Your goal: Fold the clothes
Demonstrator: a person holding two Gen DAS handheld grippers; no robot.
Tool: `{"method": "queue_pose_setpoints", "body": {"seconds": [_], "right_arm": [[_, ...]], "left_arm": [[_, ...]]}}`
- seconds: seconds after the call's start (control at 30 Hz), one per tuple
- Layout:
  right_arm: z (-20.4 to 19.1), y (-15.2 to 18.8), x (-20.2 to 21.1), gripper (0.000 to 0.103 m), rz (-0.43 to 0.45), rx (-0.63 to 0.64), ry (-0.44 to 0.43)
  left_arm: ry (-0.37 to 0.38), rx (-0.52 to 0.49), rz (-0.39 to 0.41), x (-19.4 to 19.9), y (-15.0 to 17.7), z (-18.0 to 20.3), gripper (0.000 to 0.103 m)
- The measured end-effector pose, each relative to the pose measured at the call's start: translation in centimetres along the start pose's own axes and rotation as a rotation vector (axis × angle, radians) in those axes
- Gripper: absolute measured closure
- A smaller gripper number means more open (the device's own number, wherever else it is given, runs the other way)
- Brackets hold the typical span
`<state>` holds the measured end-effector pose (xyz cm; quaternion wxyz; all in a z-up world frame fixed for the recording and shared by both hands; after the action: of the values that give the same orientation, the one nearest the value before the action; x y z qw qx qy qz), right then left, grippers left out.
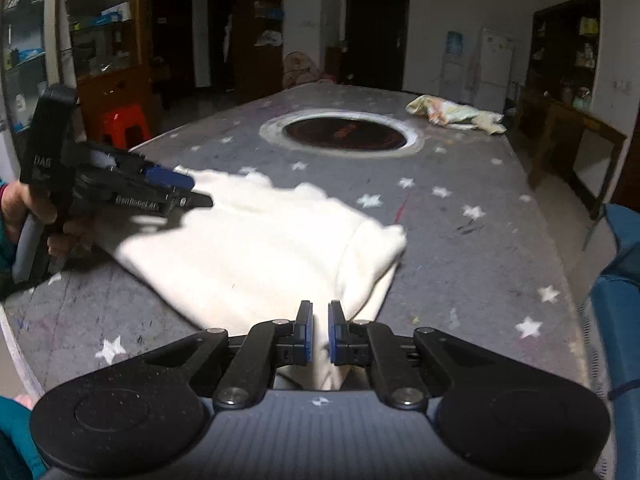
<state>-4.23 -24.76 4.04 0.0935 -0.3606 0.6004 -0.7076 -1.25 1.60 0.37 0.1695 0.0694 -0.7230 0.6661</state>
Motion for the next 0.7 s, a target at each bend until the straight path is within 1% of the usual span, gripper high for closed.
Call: {"method": "queue_pose_setpoints", "body": {"seconds": [0.07,0.1,0.13,0.2,0.23,0.27,0.3,0.37,0.47,0.5,0.53,0.57,0.67,0.7], "right_arm": [[-0.3,-0.4,0.4,0.097,0.019,0.003,-0.012],[-0.5,-0.5,0.5,0.095,0.027,0.005,-0.025],[-0.9,-0.5,0.3,0.092,0.030,0.009,-0.041],[-1.2,0.0,-0.5,0.088,0.013,0.004,-0.059],[-1.2,0.4,-0.8,0.088,0.002,-0.007,-0.062],[-1.1,0.8,-1.2,0.088,-0.006,-0.017,-0.065],[-1.0,0.8,-1.2,0.088,0.000,-0.025,-0.067],[-0.9,0.8,-1.2,0.088,0.000,-0.036,-0.067],[-1.1,0.4,-1.0,0.085,0.001,-0.025,-0.065],[-1.2,0.2,-0.9,0.080,0.010,-0.027,-0.068],[-1.3,-0.1,-0.8,0.072,0.021,-0.030,-0.073],[-1.5,-0.4,-0.7,0.069,0.033,-0.034,-0.082],[-2.2,-1.1,-0.7,0.066,0.062,-0.038,-0.115],[-2.6,-1.2,-1.0,0.062,0.065,-0.035,-0.131]], "left_arm": [[-0.002,-0.004,0.003,0.1,0.0,0.1,0.048],[-0.002,0.000,0.004,0.2,0.0,0.1,0.047],[-0.001,0.004,0.004,0.3,0.0,0.1,0.046],[0.000,0.015,0.004,0.6,-0.2,0.1,0.038],[0.000,0.020,0.003,0.9,-0.3,0.1,0.033],[-0.006,0.015,0.009,1.4,-0.4,0.2,0.026],[-0.012,0.010,0.016,2.0,-0.6,0.4,0.024],[0.010,0.006,0.044,3.3,-0.9,0.7,0.023],[0.037,0.037,0.061,5.3,-0.8,0.9,0.023],[0.046,0.053,0.064,5.9,-0.6,0.9,0.023],[0.056,0.070,0.067,6.6,-0.5,0.8,0.023],[0.066,0.087,0.071,7.2,-0.4,0.8,0.023],[0.106,0.137,0.077,8.6,0.1,0.6,0.023],[0.118,0.148,0.077,8.9,0.3,0.6,0.023]]}}
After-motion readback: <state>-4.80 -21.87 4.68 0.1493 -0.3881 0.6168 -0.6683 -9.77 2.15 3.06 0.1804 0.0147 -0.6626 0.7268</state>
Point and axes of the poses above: each gripper's, at about its wrist camera, not at the fingertips, and x roughly against the way its jaws point, z to its right, y to its underside, the point moved 1 cm from there along -x, roughly the way its jaws point, and after that the axes turned 15 degrees about z, right-handed, at the moved point
